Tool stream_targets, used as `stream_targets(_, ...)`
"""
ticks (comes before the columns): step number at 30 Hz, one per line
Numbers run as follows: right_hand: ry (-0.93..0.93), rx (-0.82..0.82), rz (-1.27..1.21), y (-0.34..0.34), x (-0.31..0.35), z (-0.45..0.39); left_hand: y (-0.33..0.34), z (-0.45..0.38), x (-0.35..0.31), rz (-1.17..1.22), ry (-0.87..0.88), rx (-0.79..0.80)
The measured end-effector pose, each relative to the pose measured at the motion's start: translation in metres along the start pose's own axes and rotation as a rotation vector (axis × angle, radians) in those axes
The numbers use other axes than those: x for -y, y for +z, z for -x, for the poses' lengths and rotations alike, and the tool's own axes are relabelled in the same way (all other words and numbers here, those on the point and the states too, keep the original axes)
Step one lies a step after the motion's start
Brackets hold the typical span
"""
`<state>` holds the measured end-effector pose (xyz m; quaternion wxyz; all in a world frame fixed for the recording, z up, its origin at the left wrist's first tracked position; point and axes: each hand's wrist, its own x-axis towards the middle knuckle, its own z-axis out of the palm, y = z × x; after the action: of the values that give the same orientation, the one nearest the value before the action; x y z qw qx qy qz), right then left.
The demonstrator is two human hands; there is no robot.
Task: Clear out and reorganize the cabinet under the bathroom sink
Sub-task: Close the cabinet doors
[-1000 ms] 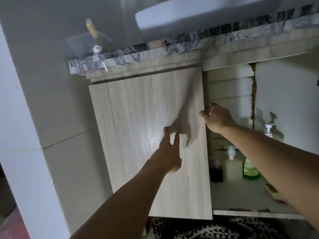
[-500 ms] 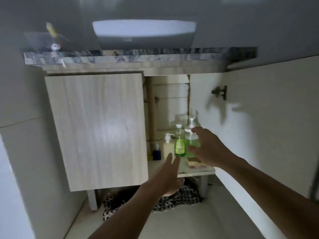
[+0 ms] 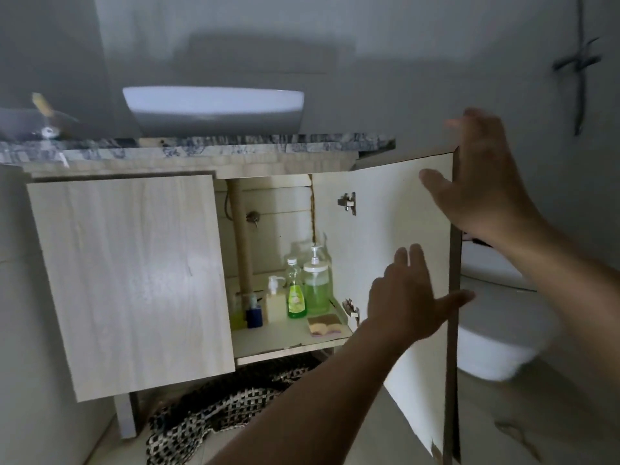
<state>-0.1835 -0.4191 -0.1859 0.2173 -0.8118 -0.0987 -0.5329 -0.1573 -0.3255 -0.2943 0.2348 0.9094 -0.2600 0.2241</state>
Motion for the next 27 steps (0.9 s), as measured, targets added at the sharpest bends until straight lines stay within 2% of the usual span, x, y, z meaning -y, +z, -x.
stream_targets(2,0.135,-0.004,-0.034,0.004,-0.014,-0.003,0.010,-0.012,-0.017,-0.013,-0.021,0.004)
stream_targets(5,0.311,0.109,-0.199,0.014,-0.028,-0.003,0.023,-0.028,-0.024,-0.038,-0.077,0.034)
stream_targets(8,0.373,0.199,-0.336,0.025,-0.032,0.003,0.029,-0.038,-0.016,-0.035,-0.111,0.037)
stream_targets(12,0.353,0.161,-0.361,0.034,-0.028,0.007,0.028,-0.037,0.002,-0.021,-0.108,0.038)
stream_targets(20,0.182,0.139,-0.322,0.061,0.014,0.019,-0.002,-0.010,0.051,-0.033,-0.177,0.011)
stream_targets(27,0.074,0.073,-0.413,0.126,0.047,0.017,-0.028,0.013,0.122,-0.094,-0.035,-0.140)
